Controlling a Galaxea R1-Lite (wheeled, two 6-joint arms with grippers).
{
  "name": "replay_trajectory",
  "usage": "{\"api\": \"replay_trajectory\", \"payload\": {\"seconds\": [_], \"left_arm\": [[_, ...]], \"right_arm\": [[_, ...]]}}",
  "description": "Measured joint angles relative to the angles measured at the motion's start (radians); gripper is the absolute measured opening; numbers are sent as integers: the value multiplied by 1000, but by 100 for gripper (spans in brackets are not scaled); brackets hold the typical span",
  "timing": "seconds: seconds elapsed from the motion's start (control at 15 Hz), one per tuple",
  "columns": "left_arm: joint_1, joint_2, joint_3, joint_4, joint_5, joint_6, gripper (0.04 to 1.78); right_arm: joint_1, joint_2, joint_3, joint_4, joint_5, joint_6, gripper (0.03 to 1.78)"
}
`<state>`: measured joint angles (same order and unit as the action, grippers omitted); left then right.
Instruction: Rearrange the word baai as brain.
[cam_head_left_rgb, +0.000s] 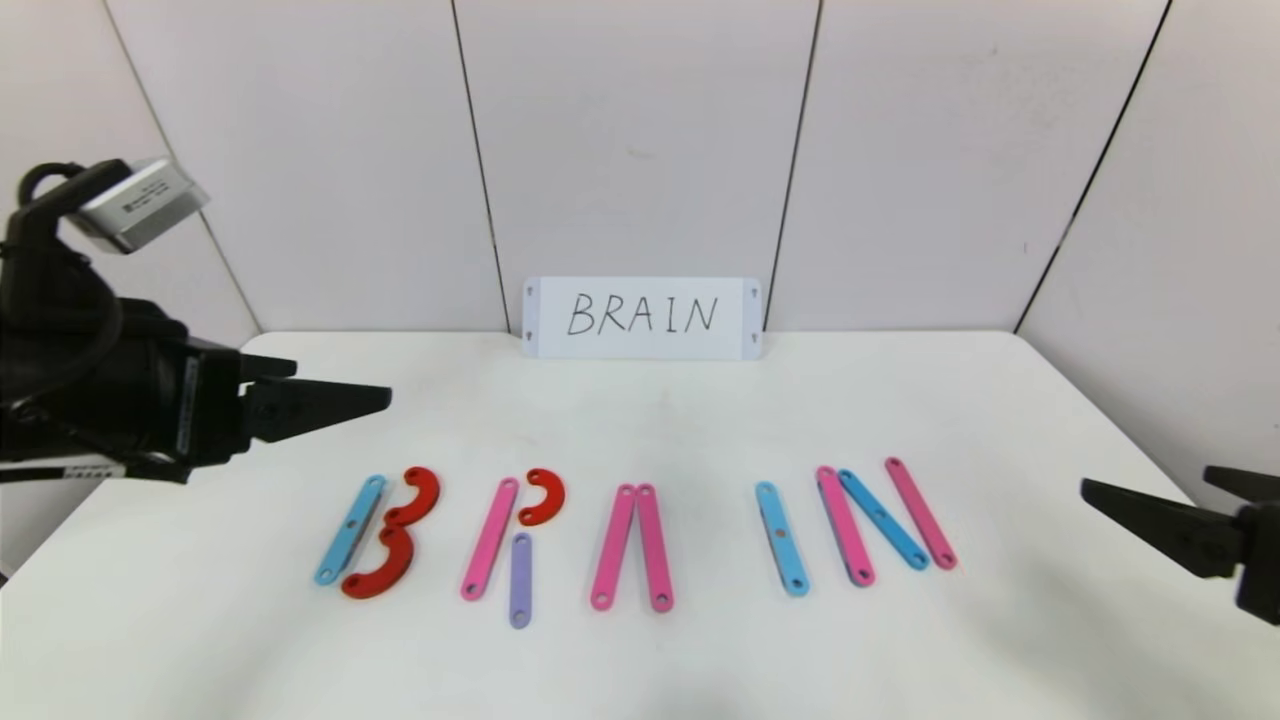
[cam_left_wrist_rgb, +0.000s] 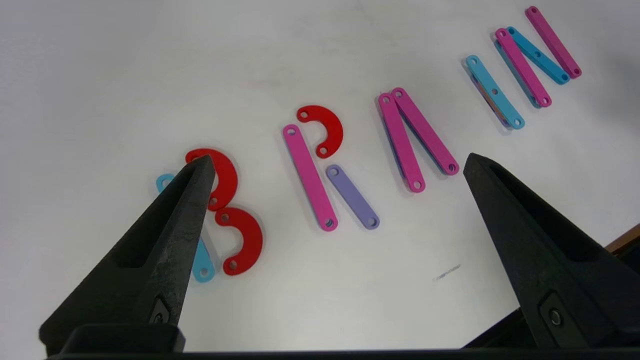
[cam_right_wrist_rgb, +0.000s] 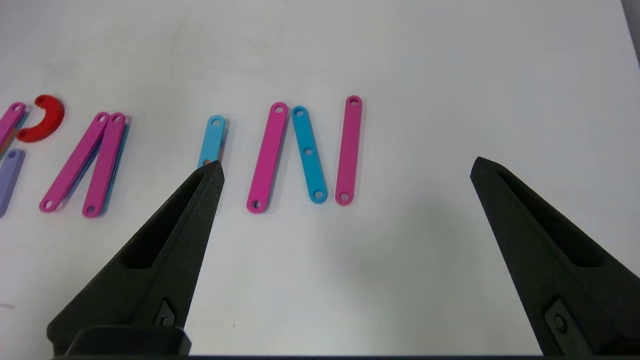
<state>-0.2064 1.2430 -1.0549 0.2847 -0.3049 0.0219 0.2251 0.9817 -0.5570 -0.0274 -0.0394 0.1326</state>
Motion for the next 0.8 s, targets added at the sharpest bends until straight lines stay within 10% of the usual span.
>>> {"api": "replay_trajectory", "payload": {"seconds": [0.4,0.8], "left_arm": [[3,-384,179,92,82,6,174],[13,-699,257,191,207,5,174]], "right_arm": [[-13,-396,-25,319,-20,-20,173],[-162,-646,-39,359,-95,-30,173]]}}
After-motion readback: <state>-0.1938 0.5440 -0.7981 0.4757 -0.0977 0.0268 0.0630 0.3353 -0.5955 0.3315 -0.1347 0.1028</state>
